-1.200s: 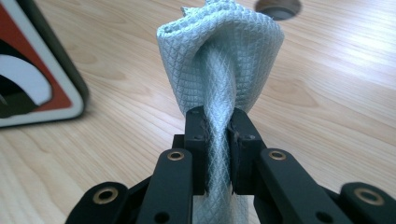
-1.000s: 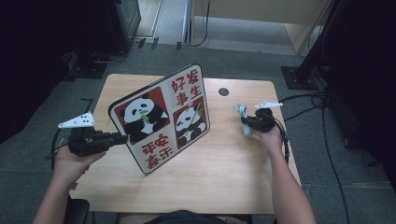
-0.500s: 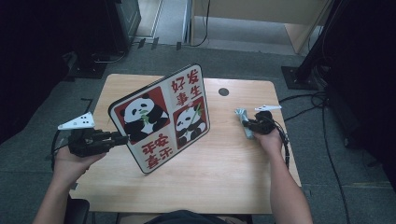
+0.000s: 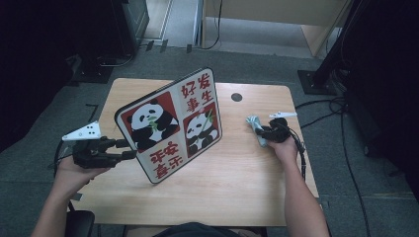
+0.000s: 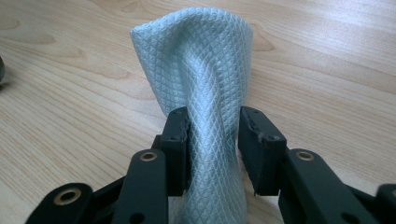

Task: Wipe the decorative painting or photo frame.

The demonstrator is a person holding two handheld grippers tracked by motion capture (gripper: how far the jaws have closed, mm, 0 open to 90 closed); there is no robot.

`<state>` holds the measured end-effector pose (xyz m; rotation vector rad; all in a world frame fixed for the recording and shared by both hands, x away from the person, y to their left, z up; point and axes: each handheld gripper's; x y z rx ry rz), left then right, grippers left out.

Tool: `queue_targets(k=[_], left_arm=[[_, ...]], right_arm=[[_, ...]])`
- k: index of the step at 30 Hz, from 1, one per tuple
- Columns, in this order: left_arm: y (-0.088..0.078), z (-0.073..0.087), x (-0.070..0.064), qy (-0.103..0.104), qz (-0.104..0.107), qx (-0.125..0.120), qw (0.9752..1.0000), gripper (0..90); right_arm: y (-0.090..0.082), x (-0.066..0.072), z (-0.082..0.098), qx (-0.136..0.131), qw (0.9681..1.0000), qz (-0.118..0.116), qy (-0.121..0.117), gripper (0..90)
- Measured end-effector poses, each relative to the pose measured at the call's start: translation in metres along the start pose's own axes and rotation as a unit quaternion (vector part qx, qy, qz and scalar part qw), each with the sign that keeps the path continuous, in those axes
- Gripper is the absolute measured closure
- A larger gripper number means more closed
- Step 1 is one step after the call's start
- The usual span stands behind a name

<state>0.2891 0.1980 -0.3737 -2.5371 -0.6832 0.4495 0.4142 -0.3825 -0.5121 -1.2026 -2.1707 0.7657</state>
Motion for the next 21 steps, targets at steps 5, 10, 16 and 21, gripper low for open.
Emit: queue_targets(k=[5, 10, 16, 21], left_arm=[[-0.002, 0.006, 0.002, 0.013, 0.007, 0.005, 0.9999, 41.6], [-0.006, 0.013, 0.009, 0.010, 0.000, 0.000, 1.0000, 40.8], [-0.006, 0.021, 0.017, 0.011, -0.016, 0.000, 0.9998, 40.2], [-0.001, 0.025, 0.023, 0.011, -0.045, 0.003, 0.9989, 40.6]], right_arm=[[-0.001, 0.000, 0.000, 0.003, 0.9999, -0.005, 0.010, 56.4], [-0.005, 0.002, -0.002, -0.006, 0.9999, -0.009, 0.012, 53.7], [-0.013, 0.008, -0.006, -0.022, 0.9996, -0.012, 0.010, 53.5], [-0.020, 0.017, -0.007, -0.031, 0.9994, -0.012, 0.000, 54.4]])
Point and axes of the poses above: each handheld gripper's, and its own axes: y roughly forward along the jaws, z roughly out of its underside, x roughly to its left, and after that the axes turned 3 degrees about -z, right-handed
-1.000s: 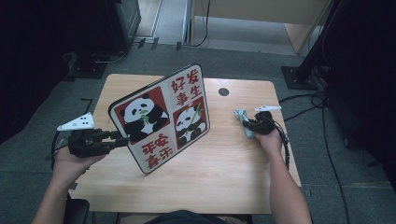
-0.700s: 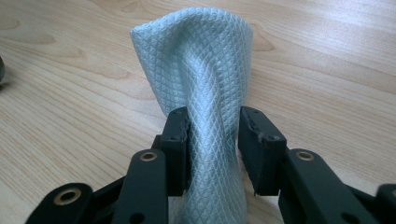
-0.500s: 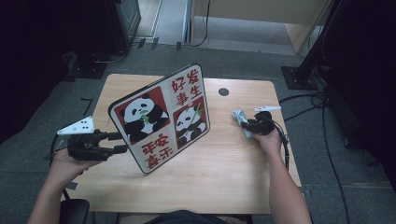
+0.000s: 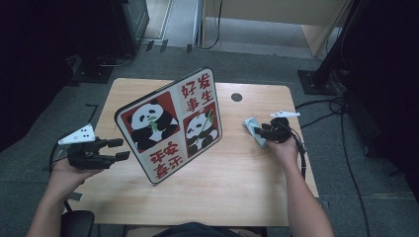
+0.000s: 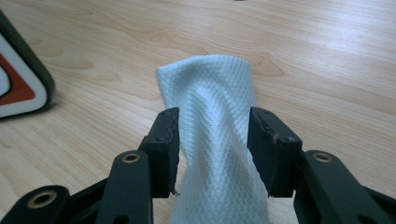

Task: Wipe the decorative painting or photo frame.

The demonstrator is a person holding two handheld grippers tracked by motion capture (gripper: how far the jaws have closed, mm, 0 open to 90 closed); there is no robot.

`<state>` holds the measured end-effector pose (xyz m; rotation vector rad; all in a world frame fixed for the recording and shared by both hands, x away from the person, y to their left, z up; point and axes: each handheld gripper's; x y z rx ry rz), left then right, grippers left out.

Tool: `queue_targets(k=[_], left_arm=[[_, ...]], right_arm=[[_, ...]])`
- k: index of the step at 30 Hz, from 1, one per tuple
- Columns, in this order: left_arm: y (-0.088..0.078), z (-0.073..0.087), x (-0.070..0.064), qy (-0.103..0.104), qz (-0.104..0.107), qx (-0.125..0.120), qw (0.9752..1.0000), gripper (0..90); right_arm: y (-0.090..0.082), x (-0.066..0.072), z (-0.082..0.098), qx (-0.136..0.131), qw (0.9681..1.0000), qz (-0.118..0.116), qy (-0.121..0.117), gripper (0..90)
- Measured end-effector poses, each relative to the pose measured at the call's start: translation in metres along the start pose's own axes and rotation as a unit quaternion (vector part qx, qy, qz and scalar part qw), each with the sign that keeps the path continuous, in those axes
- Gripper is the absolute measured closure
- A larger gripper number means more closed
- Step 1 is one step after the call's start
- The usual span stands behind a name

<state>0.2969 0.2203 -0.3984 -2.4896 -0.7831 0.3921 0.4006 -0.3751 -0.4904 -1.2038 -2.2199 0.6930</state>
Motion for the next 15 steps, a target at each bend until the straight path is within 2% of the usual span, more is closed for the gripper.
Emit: queue_targets(k=[7, 12, 15], left_arm=[[0.008, 0.004, 0.005, 0.001, -0.010, 0.001, 1.0000, 40.3], [0.012, 0.008, 0.012, -0.005, -0.014, 0.003, 0.9999, 38.1], [0.015, 0.011, 0.017, -0.012, -0.014, 0.006, 0.9998, 37.6]], right_arm=[[-0.010, 0.015, 0.001, -0.002, 0.9999, -0.009, -0.014, 54.3], [-0.015, 0.027, 0.003, -0.004, 0.9997, -0.022, -0.013, 54.0], [-0.018, 0.033, 0.003, -0.009, 0.9994, -0.027, -0.020, 53.3]])
Point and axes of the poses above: each handheld gripper's, and its own axes: y roughly forward along the jaws, z roughly out of its underside, x roughly to its left, and after that the axes turned 3 degrees about -z, right-handed
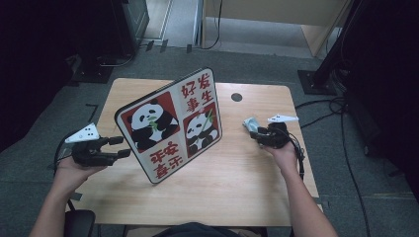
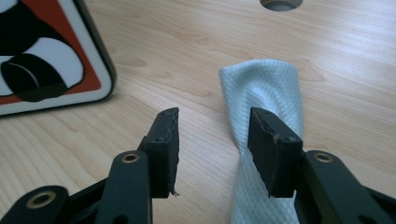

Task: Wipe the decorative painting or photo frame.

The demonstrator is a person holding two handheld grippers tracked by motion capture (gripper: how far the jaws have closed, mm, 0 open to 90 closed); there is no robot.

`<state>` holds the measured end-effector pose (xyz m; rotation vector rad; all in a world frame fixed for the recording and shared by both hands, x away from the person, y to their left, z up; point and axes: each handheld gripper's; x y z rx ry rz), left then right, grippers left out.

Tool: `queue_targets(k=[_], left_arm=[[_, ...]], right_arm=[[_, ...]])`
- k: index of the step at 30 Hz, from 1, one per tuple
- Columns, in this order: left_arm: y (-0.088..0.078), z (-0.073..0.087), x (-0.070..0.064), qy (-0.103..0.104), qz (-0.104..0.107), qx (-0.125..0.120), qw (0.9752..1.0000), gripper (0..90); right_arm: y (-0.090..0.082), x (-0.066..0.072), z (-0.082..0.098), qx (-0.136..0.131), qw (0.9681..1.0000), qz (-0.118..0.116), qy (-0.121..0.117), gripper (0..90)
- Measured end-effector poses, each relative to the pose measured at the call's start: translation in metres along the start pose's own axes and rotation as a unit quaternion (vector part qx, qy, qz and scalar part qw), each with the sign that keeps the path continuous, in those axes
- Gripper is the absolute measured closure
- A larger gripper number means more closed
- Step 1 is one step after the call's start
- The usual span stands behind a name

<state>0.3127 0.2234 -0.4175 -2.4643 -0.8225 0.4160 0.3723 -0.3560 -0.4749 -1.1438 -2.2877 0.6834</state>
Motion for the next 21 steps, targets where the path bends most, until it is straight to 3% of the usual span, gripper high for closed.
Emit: queue_targets(k=[6, 12, 18, 21], left_arm=[[0.008, 0.006, 0.009, -0.007, -0.009, 0.011, 0.9999, 36.3], [0.013, 0.008, 0.016, -0.018, -0.020, 0.016, 0.9995, 35.9], [0.017, 0.012, 0.024, -0.026, -0.034, 0.027, 0.9987, 34.9], [0.017, 0.013, 0.028, -0.041, -0.036, 0.029, 0.9981, 34.7]], right_arm=[[-0.004, 0.015, 0.004, -0.008, 0.9994, -0.004, -0.032, 49.4], [-0.009, 0.026, 0.008, -0.009, 0.9986, -0.031, -0.041, 48.6], [-0.015, 0.035, 0.014, -0.004, 0.9981, -0.037, -0.048, 43.0], [-0.018, 0.042, 0.016, -0.001, 0.9976, -0.045, -0.052, 41.4]])
Point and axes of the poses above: each handheld gripper's, and its own axes: y roughly forward along the jaws, z roughly out of its underside, x roughly to its left, and after that the axes turned 3 degrees about -z, right-handed
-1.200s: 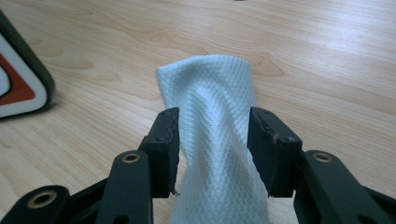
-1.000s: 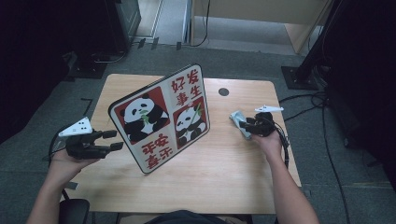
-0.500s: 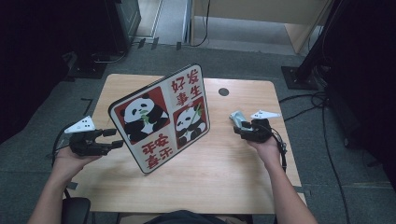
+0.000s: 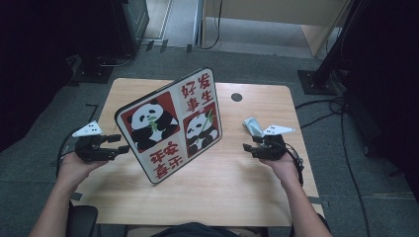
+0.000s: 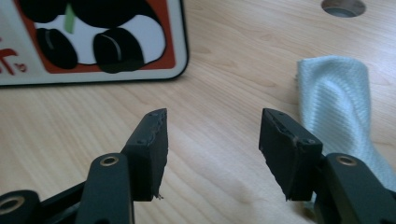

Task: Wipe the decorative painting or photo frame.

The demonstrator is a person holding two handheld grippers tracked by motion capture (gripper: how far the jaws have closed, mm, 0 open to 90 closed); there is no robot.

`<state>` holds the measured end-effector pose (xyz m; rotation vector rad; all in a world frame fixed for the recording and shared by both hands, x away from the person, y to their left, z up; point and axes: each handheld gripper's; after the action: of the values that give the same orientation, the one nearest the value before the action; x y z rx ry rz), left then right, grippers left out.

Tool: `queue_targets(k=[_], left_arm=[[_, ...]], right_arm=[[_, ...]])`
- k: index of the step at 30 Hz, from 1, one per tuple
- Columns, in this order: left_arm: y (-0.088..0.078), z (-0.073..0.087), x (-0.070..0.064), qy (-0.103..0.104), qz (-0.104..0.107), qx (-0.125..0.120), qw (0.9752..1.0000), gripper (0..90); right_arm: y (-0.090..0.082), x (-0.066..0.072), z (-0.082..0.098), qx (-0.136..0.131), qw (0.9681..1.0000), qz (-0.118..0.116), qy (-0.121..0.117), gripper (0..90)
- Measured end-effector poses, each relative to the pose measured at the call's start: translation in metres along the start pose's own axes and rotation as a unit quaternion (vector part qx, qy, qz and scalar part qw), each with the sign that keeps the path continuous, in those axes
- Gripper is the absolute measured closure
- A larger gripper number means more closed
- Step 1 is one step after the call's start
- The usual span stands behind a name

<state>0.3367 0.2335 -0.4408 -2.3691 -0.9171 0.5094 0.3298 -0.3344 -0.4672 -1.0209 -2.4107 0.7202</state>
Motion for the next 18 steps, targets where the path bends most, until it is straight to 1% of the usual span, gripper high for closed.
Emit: queue_targets(k=[5, 8, 9, 11, 12, 15, 18], left_arm=[[0.0007, 0.0013, 0.0023, -0.003, -0.008, 0.004, 1.0000, 34.6], [0.0002, 0.0020, 0.0044, -0.010, -0.012, 0.005, 0.9999, 34.6], [0.0000, 0.0021, 0.0045, -0.012, -0.013, 0.005, 0.9998, 34.7], [-0.0001, 0.0020, 0.0038, -0.011, -0.014, 0.004, 0.9998, 34.7], [0.0001, 0.0018, 0.0030, -0.010, -0.013, 0.004, 0.9999, 34.6], [0.0007, 0.0015, 0.0016, -0.006, -0.011, 0.006, 0.9999, 34.6], [0.0008, 0.0018, 0.0022, -0.008, -0.011, 0.010, 0.9999, 34.6]], right_arm=[[-0.0038, 0.0060, 0.0006, 0.008, 0.9999, -0.010, 0.002, 41.0], [-0.0031, 0.0034, 0.0008, 0.002, 0.9997, -0.021, 0.013, 41.1], [-0.0029, 0.0028, 0.0008, 0.002, 0.9996, -0.021, 0.017, 41.1], [-0.0024, 0.0014, 0.0004, 0.000, 0.9997, -0.021, 0.016, 41.1], [-0.0023, 0.0015, 0.0002, 0.000, 0.9996, -0.020, 0.019, 41.1], [-0.0017, 0.0016, -0.0005, 0.000, 0.9997, -0.021, 0.013, 41.0], [-0.0017, 0.0020, -0.0009, 0.001, 0.9998, -0.019, 0.009, 41.0]])
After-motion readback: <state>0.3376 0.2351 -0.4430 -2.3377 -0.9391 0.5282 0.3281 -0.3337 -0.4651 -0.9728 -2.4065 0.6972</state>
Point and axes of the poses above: each handheld gripper's, and its own axes: y roughly forward along the jaws, z roughly out of its underside, x roughly to its left, and after that the axes turned 3 degrees about -z, right-handed
